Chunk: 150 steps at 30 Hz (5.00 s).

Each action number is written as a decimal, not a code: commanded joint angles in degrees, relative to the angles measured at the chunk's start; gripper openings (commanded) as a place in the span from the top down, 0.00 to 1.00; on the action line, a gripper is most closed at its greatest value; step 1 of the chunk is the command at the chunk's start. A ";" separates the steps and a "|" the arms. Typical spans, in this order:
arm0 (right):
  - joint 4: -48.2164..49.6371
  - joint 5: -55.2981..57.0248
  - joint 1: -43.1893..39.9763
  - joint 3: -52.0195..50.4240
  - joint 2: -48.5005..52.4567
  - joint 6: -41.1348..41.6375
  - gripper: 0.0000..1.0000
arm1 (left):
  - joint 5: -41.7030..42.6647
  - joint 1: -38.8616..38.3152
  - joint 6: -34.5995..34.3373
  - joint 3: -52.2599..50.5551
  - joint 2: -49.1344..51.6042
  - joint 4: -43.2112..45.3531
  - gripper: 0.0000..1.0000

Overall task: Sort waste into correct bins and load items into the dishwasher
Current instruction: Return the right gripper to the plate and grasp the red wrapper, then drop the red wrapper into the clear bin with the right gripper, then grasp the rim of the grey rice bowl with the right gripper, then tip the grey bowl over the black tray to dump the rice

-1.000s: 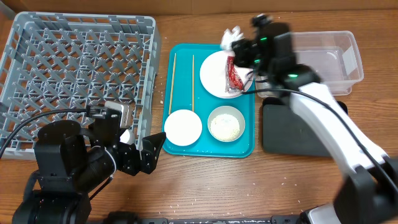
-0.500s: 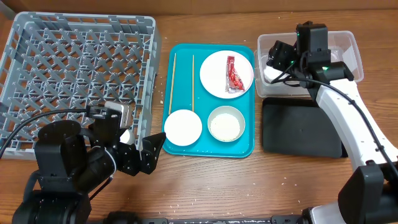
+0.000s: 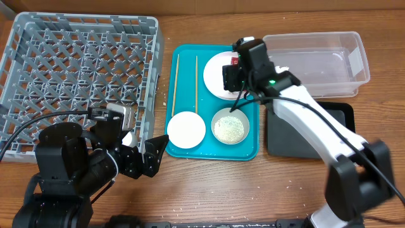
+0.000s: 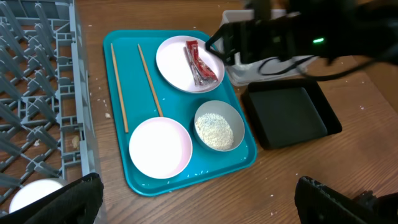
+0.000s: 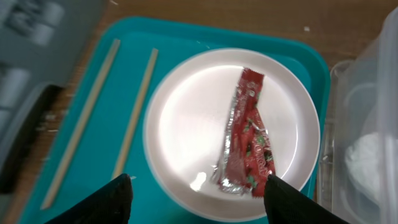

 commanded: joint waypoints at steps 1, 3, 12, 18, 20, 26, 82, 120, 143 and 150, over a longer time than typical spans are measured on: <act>2.10 3.96 -0.68 0.72 7.32 -0.96 0.31 | -0.15 0.31 1.09 0.31 -0.07 -0.02 0.00; 3.50 3.91 -0.72 0.72 9.90 -0.96 0.31 | -0.15 0.31 1.09 0.31 -0.07 -0.02 0.00; 5.38 3.91 -0.66 0.72 15.32 -0.92 0.52 | -0.15 0.31 1.09 0.31 -0.07 -0.02 0.00; 3.87 3.93 -0.66 0.70 17.84 -0.31 0.60 | -0.15 0.31 1.09 0.31 -0.07 -0.02 0.00; 4.26 4.20 -0.66 0.70 18.01 -0.33 0.62 | -0.15 0.31 1.09 0.31 -0.07 -0.02 0.00; 3.19 2.91 -0.98 3.17 15.61 -0.26 0.96 | -0.15 0.31 1.09 0.31 -0.07 -0.02 0.00; -18.12 -0.61 13.84 -0.81 7.04 10.54 0.53 | -0.15 0.31 1.09 0.31 -0.07 -0.02 0.00; -33.05 -15.30 -0.92 4.61 -11.41 17.00 0.96 | -0.15 0.31 1.09 0.31 -0.07 -0.02 0.00; -24.87 -79.34 -55.04 -23.89 -10.01 -24.76 0.96 | -0.15 0.31 1.09 0.31 -0.07 -0.02 0.00; -22.91 -81.85 -57.48 -26.08 -10.01 -28.04 0.96 | -0.15 0.31 1.09 0.31 -0.07 -0.02 0.00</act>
